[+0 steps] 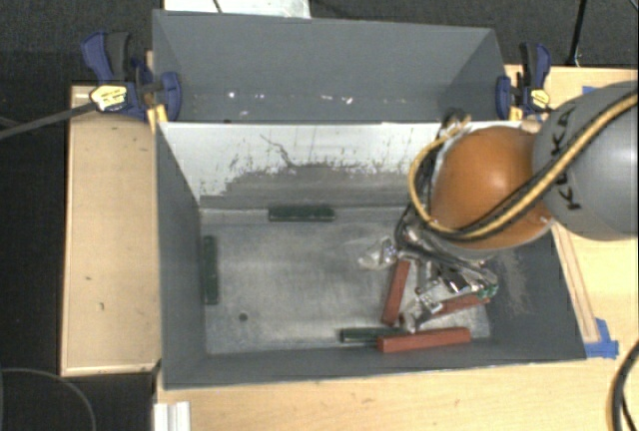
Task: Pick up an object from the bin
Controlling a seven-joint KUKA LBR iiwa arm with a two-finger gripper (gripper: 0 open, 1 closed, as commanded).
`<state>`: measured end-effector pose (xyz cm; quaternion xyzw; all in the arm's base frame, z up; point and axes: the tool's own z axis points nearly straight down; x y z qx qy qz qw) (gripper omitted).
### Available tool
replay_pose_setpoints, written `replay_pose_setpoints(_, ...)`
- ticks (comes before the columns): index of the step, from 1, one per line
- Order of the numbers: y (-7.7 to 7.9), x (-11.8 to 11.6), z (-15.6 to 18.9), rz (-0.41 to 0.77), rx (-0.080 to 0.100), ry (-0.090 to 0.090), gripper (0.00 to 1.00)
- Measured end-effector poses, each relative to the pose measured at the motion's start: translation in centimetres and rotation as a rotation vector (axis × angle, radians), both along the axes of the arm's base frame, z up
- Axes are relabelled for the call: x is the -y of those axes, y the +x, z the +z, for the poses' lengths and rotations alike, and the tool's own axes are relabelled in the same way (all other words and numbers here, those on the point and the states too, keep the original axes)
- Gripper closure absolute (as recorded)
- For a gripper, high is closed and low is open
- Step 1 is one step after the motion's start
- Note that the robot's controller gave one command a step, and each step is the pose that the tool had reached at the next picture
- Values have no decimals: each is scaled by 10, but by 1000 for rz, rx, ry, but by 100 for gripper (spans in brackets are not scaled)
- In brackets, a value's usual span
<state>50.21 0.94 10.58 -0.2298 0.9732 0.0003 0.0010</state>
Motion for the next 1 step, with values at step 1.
replay_pose_setpoints(1,-14,31,-21,8,3,-3,100)
